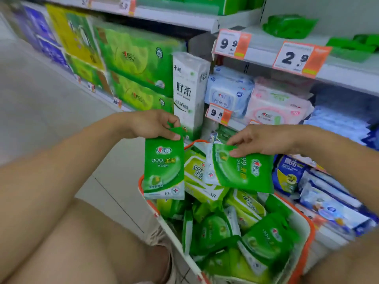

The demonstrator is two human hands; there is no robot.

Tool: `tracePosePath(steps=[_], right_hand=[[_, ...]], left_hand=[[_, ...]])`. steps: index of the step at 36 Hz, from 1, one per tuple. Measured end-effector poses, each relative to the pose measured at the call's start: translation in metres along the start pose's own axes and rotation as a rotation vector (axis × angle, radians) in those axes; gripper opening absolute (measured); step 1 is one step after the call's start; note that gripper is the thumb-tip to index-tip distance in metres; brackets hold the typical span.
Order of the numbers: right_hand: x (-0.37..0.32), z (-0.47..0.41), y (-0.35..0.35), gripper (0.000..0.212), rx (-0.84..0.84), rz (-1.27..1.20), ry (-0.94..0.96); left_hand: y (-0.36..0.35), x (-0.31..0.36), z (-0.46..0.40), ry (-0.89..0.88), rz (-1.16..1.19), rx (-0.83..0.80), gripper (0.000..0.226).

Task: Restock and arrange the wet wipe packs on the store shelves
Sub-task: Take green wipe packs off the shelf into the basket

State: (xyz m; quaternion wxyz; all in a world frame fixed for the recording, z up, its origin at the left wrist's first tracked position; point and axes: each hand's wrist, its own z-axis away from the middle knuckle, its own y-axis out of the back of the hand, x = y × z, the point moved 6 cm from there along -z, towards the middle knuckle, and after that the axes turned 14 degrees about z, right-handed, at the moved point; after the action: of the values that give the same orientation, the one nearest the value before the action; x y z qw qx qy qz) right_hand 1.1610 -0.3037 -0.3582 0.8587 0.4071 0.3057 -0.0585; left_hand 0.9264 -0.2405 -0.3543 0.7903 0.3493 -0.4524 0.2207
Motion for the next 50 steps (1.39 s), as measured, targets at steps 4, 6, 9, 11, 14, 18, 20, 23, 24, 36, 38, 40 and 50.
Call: tracePosePath(steps=[4, 6, 9, 11, 14, 18, 20, 23, 24, 36, 38, 40, 50], right_hand=[[0.002, -0.012, -0.015, 0.029, -0.092, 0.459, -0.011], [0.005, -0.016, -0.022, 0.038, -0.136, 0.645, -0.055], [0.004, -0.014, -0.033, 0.046, -0.198, 0.736, -0.125], [-0.008, -0.014, -0.04, 0.046, -0.149, 0.74, -0.087], [-0.035, -0.013, -0.055, 0.042, 0.048, 0.823, 0.029], [-0.061, -0.023, -0.092, 0.037, 0.257, 0.882, 0.05], [-0.071, -0.034, -0.112, 0.028, 0.319, 0.911, 0.048], [-0.071, -0.052, -0.136, 0.046, 0.356, 0.969, 0.049], [-0.066, -0.057, -0.142, 0.05, 0.352, 0.983, 0.053], [-0.075, -0.015, -0.018, 0.017, 0.717, 0.739, 0.104], [-0.061, 0.016, 0.021, 0.017, 0.892, 0.621, 0.056], [-0.043, 0.052, 0.061, 0.018, 1.1, 0.548, -0.009], [0.059, 0.15, 0.216, 0.02, 1.388, 0.479, -0.353]], left_hand=[[-0.022, -0.023, -0.007, 0.086, -0.057, -0.089, 0.015], [-0.035, -0.03, -0.014, 0.102, -0.123, -0.115, 0.015], [-0.049, -0.041, -0.029, 0.071, -0.32, -0.13, 0.015], [-0.053, -0.053, -0.036, 0.095, -0.492, -0.16, 0.015], [-0.047, -0.076, -0.04, 0.216, -0.783, -0.221, 0.019], [-0.025, -0.093, -0.035, 0.352, -0.997, -0.158, 0.008], [-0.016, -0.105, -0.033, 0.421, -1.014, -0.113, 0.01], [-0.013, -0.117, -0.029, 0.43, -0.921, 0.001, 0.024], [-0.015, -0.12, -0.029, 0.409, -0.899, 0.06, 0.025], [-0.006, -0.007, -0.043, -0.076, -0.42, 0.383, 0.018], [-0.004, 0.026, -0.04, -0.19, -0.329, 0.418, 0.011], [-0.002, 0.071, -0.037, -0.357, -0.27, 0.529, 0.007], [-0.011, 0.267, -0.106, -0.705, -0.367, 0.561, 0.037]])
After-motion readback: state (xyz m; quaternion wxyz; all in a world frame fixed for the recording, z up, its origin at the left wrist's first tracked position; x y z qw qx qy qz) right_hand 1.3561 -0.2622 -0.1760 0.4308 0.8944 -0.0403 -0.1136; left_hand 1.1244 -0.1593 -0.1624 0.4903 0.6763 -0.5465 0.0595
